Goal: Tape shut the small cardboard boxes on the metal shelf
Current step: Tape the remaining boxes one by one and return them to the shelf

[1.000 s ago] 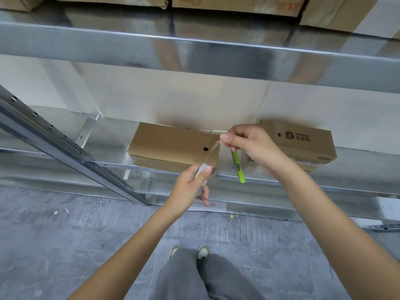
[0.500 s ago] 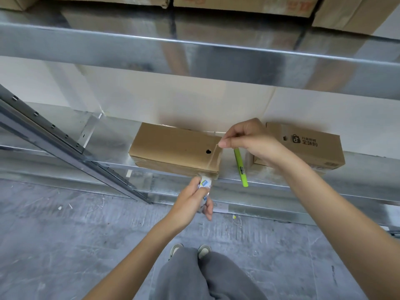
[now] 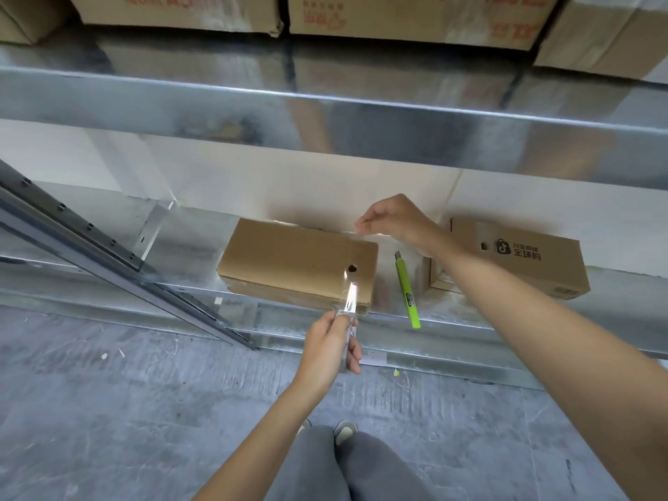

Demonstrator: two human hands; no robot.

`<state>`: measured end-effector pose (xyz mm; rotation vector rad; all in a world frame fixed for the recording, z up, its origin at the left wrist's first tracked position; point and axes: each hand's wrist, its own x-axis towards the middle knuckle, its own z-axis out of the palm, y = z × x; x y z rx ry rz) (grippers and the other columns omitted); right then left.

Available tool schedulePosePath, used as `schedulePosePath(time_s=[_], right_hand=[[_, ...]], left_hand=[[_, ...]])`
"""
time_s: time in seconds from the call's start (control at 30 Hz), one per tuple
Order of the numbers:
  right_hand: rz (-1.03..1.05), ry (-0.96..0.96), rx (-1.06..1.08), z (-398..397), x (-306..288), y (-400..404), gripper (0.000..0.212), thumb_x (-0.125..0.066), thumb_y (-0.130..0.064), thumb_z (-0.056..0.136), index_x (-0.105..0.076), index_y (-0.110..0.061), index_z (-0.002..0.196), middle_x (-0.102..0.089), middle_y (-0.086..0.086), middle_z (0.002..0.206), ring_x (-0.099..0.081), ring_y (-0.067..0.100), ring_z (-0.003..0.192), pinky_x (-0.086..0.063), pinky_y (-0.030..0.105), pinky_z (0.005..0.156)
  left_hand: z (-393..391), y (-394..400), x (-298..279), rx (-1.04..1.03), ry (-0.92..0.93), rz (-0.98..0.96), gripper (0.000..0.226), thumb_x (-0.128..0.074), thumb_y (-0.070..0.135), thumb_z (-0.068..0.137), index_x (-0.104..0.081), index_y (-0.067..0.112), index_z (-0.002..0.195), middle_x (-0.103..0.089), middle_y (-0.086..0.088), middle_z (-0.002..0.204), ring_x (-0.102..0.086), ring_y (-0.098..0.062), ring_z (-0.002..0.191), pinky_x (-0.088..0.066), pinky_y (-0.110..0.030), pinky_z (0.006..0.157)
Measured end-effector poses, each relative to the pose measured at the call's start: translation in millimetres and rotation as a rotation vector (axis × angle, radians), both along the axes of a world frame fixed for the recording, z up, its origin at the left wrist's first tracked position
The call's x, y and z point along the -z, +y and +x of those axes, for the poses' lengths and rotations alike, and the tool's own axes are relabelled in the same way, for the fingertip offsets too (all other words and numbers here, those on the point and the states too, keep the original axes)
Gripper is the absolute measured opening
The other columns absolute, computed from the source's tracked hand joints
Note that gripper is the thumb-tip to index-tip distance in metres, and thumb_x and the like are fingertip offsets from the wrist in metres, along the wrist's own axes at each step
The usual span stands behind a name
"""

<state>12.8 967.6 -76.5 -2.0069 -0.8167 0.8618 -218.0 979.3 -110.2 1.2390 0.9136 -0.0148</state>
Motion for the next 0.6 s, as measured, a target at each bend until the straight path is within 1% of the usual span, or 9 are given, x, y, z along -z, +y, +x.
schedulePosePath(time_s=[0.1, 0.13, 0.17, 0.27, 0.37, 0.4, 0.43, 0.5, 0.6], right_hand=[[-0.013, 0.011, 0.017, 8, 6, 6, 0.018, -0.079, -0.014, 0.077, -0.075, -0.001, 0.09, -0.071, 0.003, 0.084, -0.06, 0.005, 0.078, -0.043, 0.009, 0.068], [-0.024, 0.012, 0.024, 10, 8, 7, 0.019, -0.079, -0.013, 0.078, -0.074, 0.0, 0.09, -0.069, 0.001, 0.081, -0.057, 0.002, 0.074, -0.04, 0.006, 0.062], [-0.04, 0.01, 0.026, 12, 10, 9, 0.02, -0.079, -0.013, 0.078, -0.074, 0.001, 0.091, -0.067, 0.001, 0.08, -0.056, 0.001, 0.072, -0.039, 0.005, 0.06], [-0.096, 0.01, 0.014, 16, 18, 14, 0.023, -0.078, -0.014, 0.079, -0.073, 0.001, 0.095, -0.067, 0.005, 0.086, -0.055, 0.003, 0.074, -0.04, 0.01, 0.062], [-0.112, 0.03, 0.028, 19, 26, 18, 0.022, -0.077, -0.014, 0.079, -0.073, 0.001, 0.095, -0.069, 0.009, 0.088, -0.062, 0.009, 0.076, -0.046, 0.01, 0.061], [-0.121, 0.034, 0.036, 20, 29, 19, 0.022, -0.077, -0.014, 0.079, -0.073, 0.001, 0.094, -0.071, 0.009, 0.089, -0.064, 0.011, 0.077, -0.048, 0.014, 0.065], [-0.13, 0.038, 0.045, 21, 31, 19, 0.021, -0.077, -0.014, 0.08, -0.073, 0.0, 0.094, -0.072, 0.011, 0.091, -0.065, 0.014, 0.079, -0.05, 0.022, 0.071], [-0.141, 0.054, 0.073, 23, 34, 20, 0.02, -0.077, -0.014, 0.08, -0.073, 0.0, 0.094, -0.073, 0.015, 0.094, -0.064, 0.017, 0.081, -0.055, 0.033, 0.082], [-0.156, 0.064, 0.096, 25, 37, 20, 0.021, -0.078, -0.014, 0.079, -0.073, 0.0, 0.094, -0.072, 0.018, 0.098, -0.064, 0.02, 0.083, -0.055, 0.037, 0.088]], left_hand=[[10, 3, -4, -0.021, 0.023, 0.018, 0.023, -0.039, 0.02, 0.102, -0.056, 0.007, 0.095, -0.056, -0.004, 0.049, -0.051, -0.016, 0.036, -0.043, -0.021, 0.047], [12, 4, -6, -0.024, 0.03, 0.026, 0.024, -0.039, 0.021, 0.102, -0.057, 0.005, 0.097, -0.056, -0.004, 0.049, -0.052, -0.016, 0.036, -0.043, -0.019, 0.045], [14, 6, -7, -0.025, 0.041, 0.032, 0.024, -0.04, 0.021, 0.102, -0.057, 0.004, 0.098, -0.056, -0.004, 0.049, -0.053, -0.016, 0.036, -0.043, -0.02, 0.045], [19, 9, -9, -0.024, 0.077, 0.028, 0.023, -0.039, 0.018, 0.1, -0.057, 0.003, 0.098, -0.056, -0.006, 0.051, -0.054, -0.017, 0.038, -0.041, -0.023, 0.047], [24, 13, -10, -0.037, 0.099, -0.003, 0.021, -0.039, 0.015, 0.099, -0.056, 0.003, 0.096, -0.056, -0.008, 0.052, -0.053, -0.018, 0.037, -0.037, -0.021, 0.043], [26, 14, -11, -0.038, 0.108, -0.014, 0.02, -0.039, 0.015, 0.099, -0.055, 0.004, 0.094, -0.055, -0.009, 0.053, -0.053, -0.018, 0.037, -0.036, -0.019, 0.041], [28, 16, -12, -0.036, 0.114, -0.025, 0.019, -0.04, 0.015, 0.098, -0.055, 0.004, 0.093, -0.055, -0.009, 0.054, -0.052, -0.018, 0.037, -0.034, -0.017, 0.039], [31, 17, -13, -0.028, 0.121, -0.042, 0.018, -0.04, 0.015, 0.098, -0.053, 0.005, 0.09, -0.055, -0.009, 0.053, -0.052, -0.018, 0.036, -0.033, -0.015, 0.037], [34, 19, -14, -0.007, 0.138, -0.046, 0.019, -0.039, 0.015, 0.098, -0.053, 0.005, 0.09, -0.057, -0.008, 0.053, -0.053, -0.016, 0.036, -0.035, -0.015, 0.037]])
